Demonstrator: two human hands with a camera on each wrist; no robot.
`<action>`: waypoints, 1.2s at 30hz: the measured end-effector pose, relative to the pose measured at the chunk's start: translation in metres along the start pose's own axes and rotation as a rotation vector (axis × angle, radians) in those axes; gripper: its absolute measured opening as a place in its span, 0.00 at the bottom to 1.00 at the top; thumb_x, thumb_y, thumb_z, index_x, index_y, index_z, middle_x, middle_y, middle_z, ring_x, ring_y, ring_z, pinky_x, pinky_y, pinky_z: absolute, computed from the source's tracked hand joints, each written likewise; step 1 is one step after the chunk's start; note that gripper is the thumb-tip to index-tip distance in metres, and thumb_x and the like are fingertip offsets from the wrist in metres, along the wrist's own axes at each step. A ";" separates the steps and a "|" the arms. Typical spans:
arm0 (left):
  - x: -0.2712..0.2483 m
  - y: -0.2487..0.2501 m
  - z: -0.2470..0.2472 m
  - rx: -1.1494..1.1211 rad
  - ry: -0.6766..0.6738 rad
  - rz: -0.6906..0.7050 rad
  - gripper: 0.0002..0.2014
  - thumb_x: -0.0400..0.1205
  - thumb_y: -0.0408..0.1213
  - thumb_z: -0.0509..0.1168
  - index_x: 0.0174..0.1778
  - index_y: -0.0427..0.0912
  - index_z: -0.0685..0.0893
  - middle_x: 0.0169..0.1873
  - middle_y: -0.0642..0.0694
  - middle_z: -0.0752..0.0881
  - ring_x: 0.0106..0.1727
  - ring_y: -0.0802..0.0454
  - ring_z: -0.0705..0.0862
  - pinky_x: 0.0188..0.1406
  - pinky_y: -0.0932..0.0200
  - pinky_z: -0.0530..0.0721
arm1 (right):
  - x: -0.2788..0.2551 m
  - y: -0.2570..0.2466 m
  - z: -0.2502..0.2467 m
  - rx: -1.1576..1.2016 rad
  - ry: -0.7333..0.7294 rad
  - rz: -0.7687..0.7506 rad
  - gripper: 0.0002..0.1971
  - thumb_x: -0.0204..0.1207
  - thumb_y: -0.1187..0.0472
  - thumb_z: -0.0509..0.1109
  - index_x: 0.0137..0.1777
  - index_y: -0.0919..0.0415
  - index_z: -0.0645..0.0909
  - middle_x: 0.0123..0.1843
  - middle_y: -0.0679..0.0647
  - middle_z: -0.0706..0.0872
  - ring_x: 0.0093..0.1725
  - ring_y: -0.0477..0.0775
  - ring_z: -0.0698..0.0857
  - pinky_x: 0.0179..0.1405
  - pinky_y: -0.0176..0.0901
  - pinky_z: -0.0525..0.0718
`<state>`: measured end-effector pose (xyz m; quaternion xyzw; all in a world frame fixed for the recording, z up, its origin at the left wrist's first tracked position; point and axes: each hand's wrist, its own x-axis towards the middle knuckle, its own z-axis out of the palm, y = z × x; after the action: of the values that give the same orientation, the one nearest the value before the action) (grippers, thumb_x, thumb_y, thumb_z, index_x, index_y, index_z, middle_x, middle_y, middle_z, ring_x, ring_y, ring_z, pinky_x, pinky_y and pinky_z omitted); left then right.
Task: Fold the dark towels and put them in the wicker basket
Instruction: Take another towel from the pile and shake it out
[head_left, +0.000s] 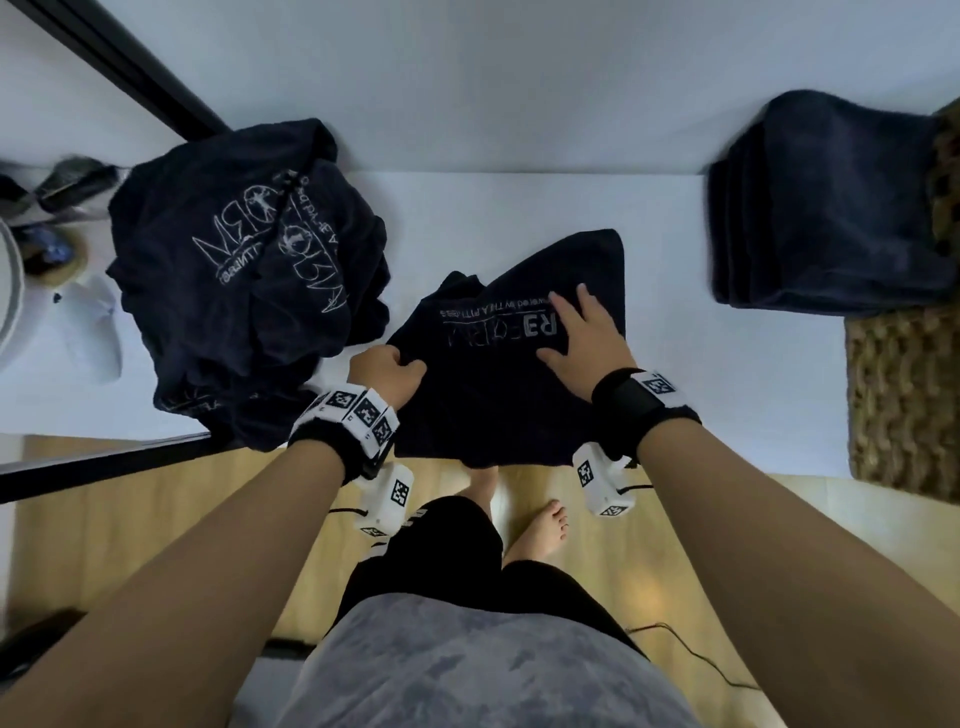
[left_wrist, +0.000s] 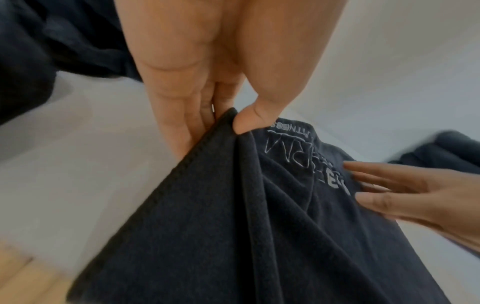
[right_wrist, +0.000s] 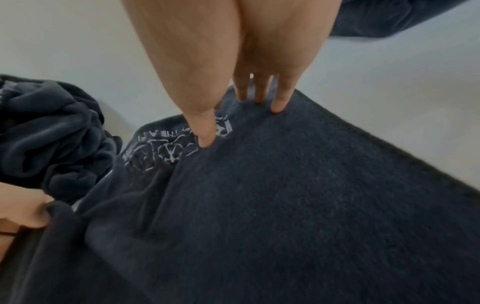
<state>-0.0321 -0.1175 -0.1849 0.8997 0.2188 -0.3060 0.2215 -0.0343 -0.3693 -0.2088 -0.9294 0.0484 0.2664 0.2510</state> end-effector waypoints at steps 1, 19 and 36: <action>0.002 0.003 -0.001 0.035 -0.013 0.025 0.12 0.80 0.40 0.65 0.34 0.37 0.75 0.30 0.47 0.76 0.34 0.49 0.76 0.25 0.61 0.68 | 0.006 0.000 -0.002 -0.064 -0.022 0.030 0.41 0.80 0.50 0.71 0.87 0.50 0.51 0.89 0.55 0.43 0.87 0.56 0.47 0.82 0.58 0.64; 0.085 0.105 -0.015 0.307 -0.113 0.229 0.12 0.81 0.42 0.66 0.36 0.39 0.85 0.32 0.42 0.84 0.35 0.45 0.81 0.35 0.59 0.77 | 0.015 0.000 -0.011 -0.110 0.009 0.126 0.49 0.73 0.52 0.79 0.87 0.51 0.51 0.89 0.52 0.43 0.87 0.55 0.47 0.80 0.57 0.67; 0.069 0.076 0.005 0.183 0.079 0.617 0.19 0.86 0.34 0.61 0.74 0.39 0.75 0.78 0.41 0.70 0.76 0.44 0.72 0.70 0.56 0.71 | 0.012 0.003 -0.019 -0.074 0.045 0.223 0.49 0.68 0.49 0.82 0.85 0.49 0.57 0.88 0.54 0.45 0.85 0.58 0.53 0.76 0.57 0.72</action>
<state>0.0553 -0.1633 -0.2137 0.9509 -0.0845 -0.2076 0.2133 -0.0156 -0.3813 -0.2023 -0.9326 0.1471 0.2735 0.1840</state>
